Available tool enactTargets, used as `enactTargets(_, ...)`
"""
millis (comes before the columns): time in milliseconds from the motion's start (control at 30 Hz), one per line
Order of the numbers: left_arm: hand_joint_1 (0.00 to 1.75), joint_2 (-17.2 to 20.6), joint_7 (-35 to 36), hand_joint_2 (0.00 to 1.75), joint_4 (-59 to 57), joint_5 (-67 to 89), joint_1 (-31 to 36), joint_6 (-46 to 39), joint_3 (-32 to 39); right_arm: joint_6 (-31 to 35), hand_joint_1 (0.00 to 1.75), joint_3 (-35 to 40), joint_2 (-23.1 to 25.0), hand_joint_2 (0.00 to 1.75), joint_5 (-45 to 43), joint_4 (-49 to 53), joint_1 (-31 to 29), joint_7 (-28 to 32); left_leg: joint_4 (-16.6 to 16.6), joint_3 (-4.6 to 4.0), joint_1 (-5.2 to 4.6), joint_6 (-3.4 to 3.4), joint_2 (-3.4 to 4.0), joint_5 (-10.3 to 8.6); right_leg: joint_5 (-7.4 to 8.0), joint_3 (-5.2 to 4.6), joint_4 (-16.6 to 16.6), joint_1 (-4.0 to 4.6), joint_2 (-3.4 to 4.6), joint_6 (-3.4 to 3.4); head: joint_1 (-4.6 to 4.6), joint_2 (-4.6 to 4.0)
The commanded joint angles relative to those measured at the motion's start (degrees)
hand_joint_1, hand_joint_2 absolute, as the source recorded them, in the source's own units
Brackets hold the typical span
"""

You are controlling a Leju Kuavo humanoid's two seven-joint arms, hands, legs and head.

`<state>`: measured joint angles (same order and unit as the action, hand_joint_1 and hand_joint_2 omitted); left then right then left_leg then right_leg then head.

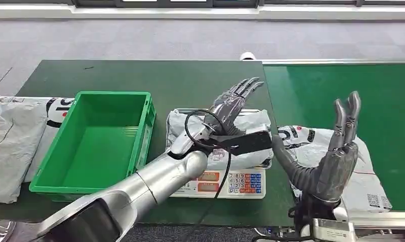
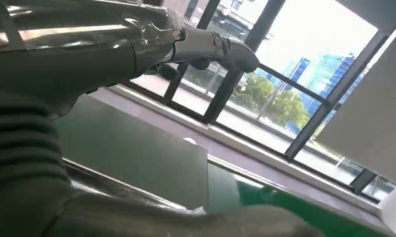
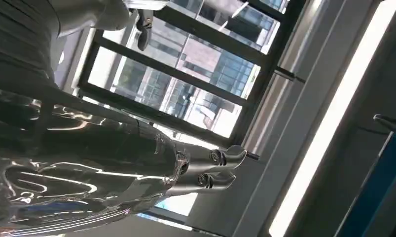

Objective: Moved the parcel from conveyor to table for the left to box.

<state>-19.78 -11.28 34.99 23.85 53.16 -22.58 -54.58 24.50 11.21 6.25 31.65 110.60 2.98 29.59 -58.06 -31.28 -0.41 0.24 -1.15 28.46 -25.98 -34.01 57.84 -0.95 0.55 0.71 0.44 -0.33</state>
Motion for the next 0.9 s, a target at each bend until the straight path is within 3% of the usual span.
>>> enactTargets(33,0.0,-0.22,0.72,0.0,-1.34,-0.44,2.56,0.08,-1.15,-0.17,0.0,0.57,-1.36,1.75,-0.27,-0.74,-0.48,-0.34,0.1,0.04,0.08,-0.09,0.1,-0.02,0.05,0.07,-0.15,0.09,-0.04,-0.06,0.0,0.0)
enactTargets(500,0.0,-0.22,0.77,0.0,-1.51,-0.56,2.64,0.4,-1.38,-0.17,0.0,0.54,-1.38,1.75,-0.26,-0.75,-0.48,-0.38,0.01,-0.03,0.06,-0.06,0.06,0.0,0.03,-0.01,-0.05,0.06,-0.02,-0.04,0.0,0.0)
enactTargets(633,0.0,-0.22,5.62,0.0,-6.04,-2.59,3.57,6.83,-9.13,-1.54,0.0,0.59,-1.64,1.75,-1.1,-1.09,-1.66,-0.53,0.1,0.07,0.1,-0.08,0.12,-0.01,0.06,0.09,-0.16,0.11,-0.01,-0.06,0.0,0.0)
enactTargets(667,0.0,-0.22,13.66,1.75,-9.61,-0.05,3.88,8.44,-12.96,-2.93,0.0,0.89,-1.07,1.75,-1.64,-1.28,-2.69,-0.19,0.04,0.05,0.07,-0.06,0.08,0.0,0.03,0.08,-0.11,0.08,-0.02,-0.04,0.0,0.02)
enactTargets(733,0.0,-0.22,13.45,1.75,-14.99,1.16,2.24,7.46,-14.55,-5.16,0.0,1.6,0.51,1.75,-0.56,-2.58,-6.29,-1.87,0.19,0.17,0.09,-0.09,0.23,-0.04,0.12,0.16,-0.25,0.1,0.08,-0.07,0.02,0.0)
enactTargets(900,0.0,-0.22,13.45,1.75,-20.65,1.23,2.07,7.87,-14.0,-6.31,0.0,2.79,0.35,1.75,-1.65,-5.51,-8.81,-1.62,0.31,0.3,0.06,-0.12,0.56,-0.05,0.19,0.21,-0.3,0.06,0.37,-0.09,0.04,0.0)
